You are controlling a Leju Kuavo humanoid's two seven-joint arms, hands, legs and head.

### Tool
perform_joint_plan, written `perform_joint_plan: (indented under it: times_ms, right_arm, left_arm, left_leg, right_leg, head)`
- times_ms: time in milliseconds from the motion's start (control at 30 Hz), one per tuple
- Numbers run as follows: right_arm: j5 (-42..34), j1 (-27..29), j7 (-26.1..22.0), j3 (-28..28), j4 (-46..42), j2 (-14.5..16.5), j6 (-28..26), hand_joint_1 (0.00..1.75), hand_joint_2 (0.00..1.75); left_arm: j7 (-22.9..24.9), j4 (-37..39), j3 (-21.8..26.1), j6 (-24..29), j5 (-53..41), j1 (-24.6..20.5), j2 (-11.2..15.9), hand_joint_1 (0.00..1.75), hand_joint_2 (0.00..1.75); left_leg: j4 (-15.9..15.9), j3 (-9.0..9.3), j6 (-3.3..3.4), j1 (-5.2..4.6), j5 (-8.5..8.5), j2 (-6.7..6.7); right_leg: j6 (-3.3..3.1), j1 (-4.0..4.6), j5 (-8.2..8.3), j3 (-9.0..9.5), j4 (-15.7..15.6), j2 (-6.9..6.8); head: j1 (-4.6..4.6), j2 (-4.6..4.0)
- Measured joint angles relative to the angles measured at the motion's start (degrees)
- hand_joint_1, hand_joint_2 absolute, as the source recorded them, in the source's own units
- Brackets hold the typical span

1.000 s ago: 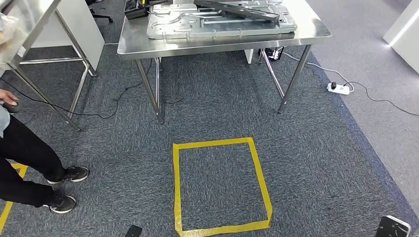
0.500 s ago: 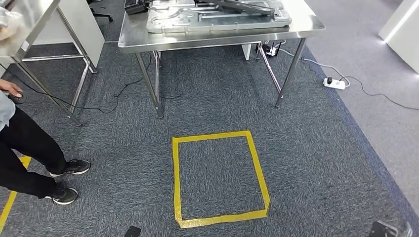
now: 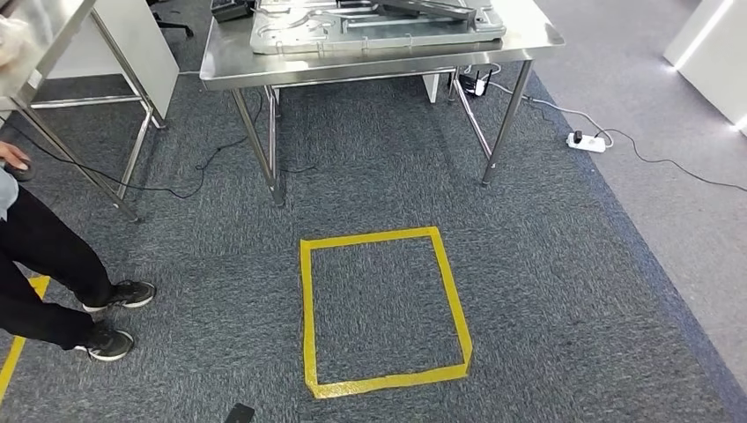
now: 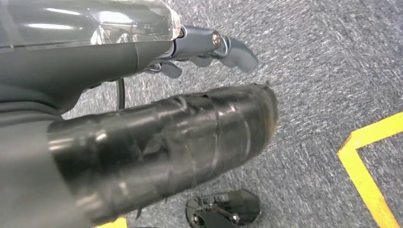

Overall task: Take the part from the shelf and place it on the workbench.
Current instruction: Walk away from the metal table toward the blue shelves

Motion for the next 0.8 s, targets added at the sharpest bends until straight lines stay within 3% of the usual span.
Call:
perform_joint_plan:
  times_ms: [67, 133, 233, 267, 300, 333, 400, 467, 600, 667, 733, 767, 800]
  right_arm:
    - [0.4, -0.2, 0.2, -1.2, 3.2, -0.7, -0.4, 0.00, 0.00]
    - [1.2, -0.8, 1.8, -2.3, 6.6, -1.6, -1.1, 0.00, 0.00]
    - [2.9, -1.7, 6.1, -3.7, 12.2, -2.6, -3.7, 0.00, 0.00]
    - [3.6, -1.8, 7.9, -4.1, 14.2, -2.7, -4.8, 0.00, 0.00]
    - [4.2, -1.8, 9.7, -4.5, 16.0, -2.7, -5.9, 0.00, 0.00]
    - [4.8, -1.8, 11.6, -4.8, 17.8, -2.7, -6.8, 0.00, 0.00]
    - [5.9, -2.0, 15.6, -5.2, 20.9, -2.4, -7.8, 0.00, 0.00]
    - [6.8, -2.3, 19.7, -5.5, 23.3, -1.9, -8.1, 0.00, 0.00]
    - [7.8, -2.3, 24.1, -6.1, 26.4, -0.7, -8.4, 0.00, 0.00]
    - [7.9, -2.4, 24.5, -6.2, 27.2, -0.3, -8.5, 0.00, 0.00]
    - [8.2, -2.5, 25.1, -6.2, 27.8, -0.1, -8.4, 0.00, 0.00]
    - [8.4, -2.5, 25.6, -6.2, 28.0, 0.0, -8.0, 0.00, 0.00]
    - [8.6, -2.5, 26.1, -6.2, 28.2, 0.1, -7.6, 0.00, 0.00]
  left_arm:
    - [0.0, 0.0, 0.0, 0.0, 0.0, 0.0, -0.1, 0.00, 0.00]
    - [0.1, 0.0, 0.0, 0.0, -0.1, -0.1, -0.2, 0.00, 0.00]
    - [0.2, 0.0, 0.1, 0.0, -0.3, -0.1, -0.2, 0.00, 0.00]
    - [0.3, 0.0, 0.1, -0.1, -0.3, 0.0, -0.2, 0.00, 0.00]
    - [0.3, 0.0, 0.1, -0.1, -0.4, 0.0, -0.3, 0.00, 0.00]
    - [0.4, 0.0, 0.2, -0.1, -0.4, 0.0, -0.3, 0.00, 0.00]
    - [0.6, 0.0, 0.3, -0.2, -0.5, 0.0, -0.4, 0.00, 0.00]
    - [0.6, 0.0, 0.4, -0.2, -0.7, -0.1, -0.4, 0.00, 0.00]
    - [0.6, 0.0, 0.4, -0.2, -0.9, -0.2, -0.4, 0.00, 0.00]
    - [0.6, 0.0, 0.4, -0.2, -0.9, -0.2, -0.4, 0.00, 0.00]
    - [0.6, 0.0, 0.4, -0.2, -0.9, -0.1, -0.4, 0.00, 0.00]
    - [0.6, 0.0, 0.4, -0.2, -1.0, 0.0, -0.4, 0.00, 0.00]
    - [0.6, 0.0, 0.4, -0.2, -1.0, 0.0, -0.4, 0.00, 0.00]
  left_leg:
    - [-1.3, 0.27, 0.11, 0.13, 0.51, 0.39]
    - [-2.6, 0.57, 0.38, 0.50, 1.21, 1.05]
    - [-2.7, 0.24, 0.63, 0.56, 1.47, 1.98]
    - [-2.5, 0.10, 0.61, 0.60, 1.43, 2.26]
    - [-2.2, -0.02, 0.53, 0.68, 1.35, 2.50]
    - [-1.9, -0.12, 0.35, 0.79, 1.20, 2.74]
    - [-0.9, -0.46, -0.38, 0.84, 0.58, 3.24]
    - [0.1, -0.81, -1.20, 0.63, -0.01, 3.64]
    - [1.2, -1.14, -2.34, 0.84, -0.94, 3.56]
    - [5.8, -3.14, -2.76, 0.97, -4.23, 2.57]
    - [13.6, -6.57, -2.89, 0.96, -8.19, 1.92]
    - [16.5, -7.84, -2.85, 0.96, -9.11, 1.80]
    - [17.5, -8.20, -2.71, 0.94, -8.88, 1.74]
  right_leg:
    - [0.71, -0.05, 0.16, -0.08, -0.1, 0.13]
    - [1.24, 0.01, -1.65, -1.25, 2.3, -0.14]
    - [1.93, -0.33, -6.58, -5.86, 12.2, -0.44]
    - [2.18, -0.50, -6.89, -6.70, 14.2, -0.47]
    - [2.42, -0.72, -6.13, -6.56, 14.1, -0.58]
    - [2.65, -0.99, -4.46, -5.31, 11.8, -0.83]
    - [2.89, -1.29, -1.42, -1.70, 4.7, -1.94]
    - [2.20, -1.14, -0.73, -0.14, 1.4, -2.40]
    - [0.28, -0.90, -0.45, -0.63, 1.2, -1.55]
    - [-0.44, -0.96, -0.05, -0.96, 1.0, -1.15]
    - [-0.83, -0.76, 0.19, -1.41, 1.0, -0.64]
    - [-0.93, -0.64, 0.28, -1.56, 1.1, -0.35]
    - [-0.97, -0.53, 0.35, -1.65, 1.1, -0.01]
  head:
    - [0.01, -0.01]
    - [0.05, -0.01]
    - [0.08, -0.01]
    - [0.08, -0.01]
    - [0.08, -0.01]
    - [0.07, -0.01]
    - [0.08, 0.00]
    - [0.03, -0.01]
    - [-0.01, 0.00]
    - [-0.02, -0.01]
    - [-0.02, -0.01]
    - [-0.02, -0.01]
    - [-0.02, 0.00]
